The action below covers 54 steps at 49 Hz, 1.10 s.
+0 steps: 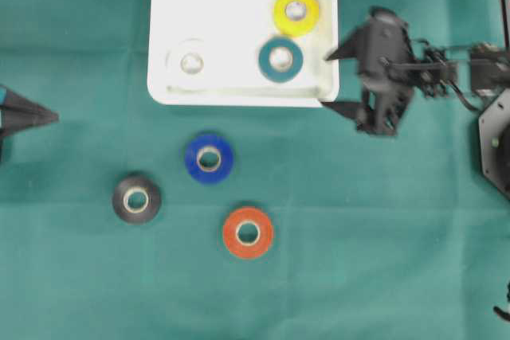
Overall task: Put the tape into the white case with the right arm.
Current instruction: 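Open the right gripper and retract it to the right side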
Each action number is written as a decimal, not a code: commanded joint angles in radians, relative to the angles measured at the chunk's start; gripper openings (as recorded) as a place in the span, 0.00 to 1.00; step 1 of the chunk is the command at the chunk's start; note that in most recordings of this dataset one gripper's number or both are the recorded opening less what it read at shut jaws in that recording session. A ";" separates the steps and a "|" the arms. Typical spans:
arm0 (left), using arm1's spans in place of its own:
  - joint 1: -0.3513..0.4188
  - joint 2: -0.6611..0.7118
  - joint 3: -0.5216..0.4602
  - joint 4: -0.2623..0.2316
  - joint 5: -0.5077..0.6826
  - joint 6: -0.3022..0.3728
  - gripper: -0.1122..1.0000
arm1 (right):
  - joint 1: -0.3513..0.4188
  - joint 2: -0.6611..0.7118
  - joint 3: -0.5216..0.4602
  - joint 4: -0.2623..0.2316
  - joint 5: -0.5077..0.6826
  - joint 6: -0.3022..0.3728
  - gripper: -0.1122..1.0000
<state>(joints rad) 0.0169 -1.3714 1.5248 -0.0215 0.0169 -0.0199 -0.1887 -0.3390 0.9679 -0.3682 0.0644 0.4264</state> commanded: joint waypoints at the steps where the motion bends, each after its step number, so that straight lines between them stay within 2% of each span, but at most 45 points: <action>1: 0.002 0.008 -0.009 -0.002 -0.009 0.002 0.10 | 0.002 -0.071 0.049 -0.003 -0.034 0.002 0.58; 13: 0.002 0.008 -0.009 -0.002 -0.008 0.002 0.10 | 0.002 -0.273 0.245 -0.003 -0.091 0.002 0.57; 20: 0.002 0.008 -0.009 -0.002 -0.008 0.002 0.10 | 0.000 -0.373 0.321 0.000 -0.110 0.002 0.57; 28: 0.002 0.008 -0.009 -0.003 -0.008 0.000 0.10 | 0.002 -0.451 0.367 0.000 -0.110 0.002 0.57; 39: 0.002 0.008 -0.011 -0.002 -0.008 0.000 0.10 | 0.009 -0.489 0.396 0.000 -0.110 0.002 0.57; 45: 0.002 0.008 -0.009 -0.002 -0.008 0.000 0.10 | 0.060 -0.497 0.414 0.000 -0.110 0.002 0.57; 54: 0.002 0.008 -0.009 -0.002 -0.008 0.000 0.10 | 0.190 -0.518 0.430 0.000 -0.112 0.003 0.57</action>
<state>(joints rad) 0.0169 -1.3714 1.5248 -0.0215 0.0169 -0.0199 -0.0414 -0.8529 1.4067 -0.3697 -0.0383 0.4280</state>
